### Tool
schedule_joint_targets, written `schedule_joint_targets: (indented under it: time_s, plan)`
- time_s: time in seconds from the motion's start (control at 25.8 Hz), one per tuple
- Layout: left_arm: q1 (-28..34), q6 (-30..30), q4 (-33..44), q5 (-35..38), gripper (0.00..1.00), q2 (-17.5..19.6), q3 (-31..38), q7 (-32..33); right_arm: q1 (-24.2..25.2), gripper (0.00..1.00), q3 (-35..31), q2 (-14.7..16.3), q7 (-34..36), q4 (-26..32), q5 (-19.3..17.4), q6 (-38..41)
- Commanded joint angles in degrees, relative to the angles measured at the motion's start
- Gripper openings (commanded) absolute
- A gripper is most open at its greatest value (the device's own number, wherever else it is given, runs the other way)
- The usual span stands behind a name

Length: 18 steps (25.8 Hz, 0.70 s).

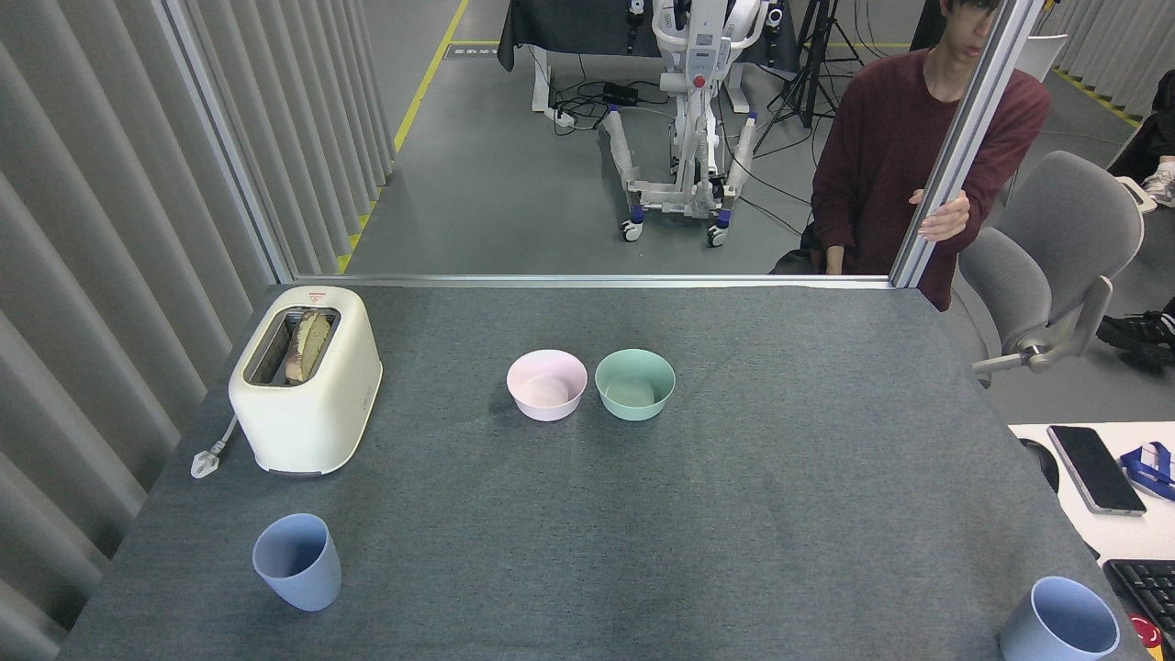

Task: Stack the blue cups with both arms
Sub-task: 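Reach the left gripper forward toward the blue cup nearest it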

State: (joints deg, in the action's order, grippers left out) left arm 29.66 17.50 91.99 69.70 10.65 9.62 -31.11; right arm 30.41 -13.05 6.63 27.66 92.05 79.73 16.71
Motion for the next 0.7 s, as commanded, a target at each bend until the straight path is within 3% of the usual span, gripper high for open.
schedule_joint_targets:
  time_s: [0.0, 0.35, 0.66]
  plan:
    - [-0.1, 0.3, -1.3, 3.8, 1.00, 0.3, 0.0, 0.2, 0.2, 1.00, 0.0, 0.0, 0.1, 0.1, 0.3, -0.2]
    - [-8.6, 0.0, -7.4, 3.1, 1.00, -0.5, -0.1, 0.8, 0.4, 1.00, 0.0, 0.1, 0.4, 0.1, 0.3, -0.4]
    - [-15.7, -0.2, -14.9, 4.1, 0.99, 0.0, -5.4, 0.7, 0.1, 1.00, 0.0, 0.1, 0.4, 0.4, 0.3, -0.5]
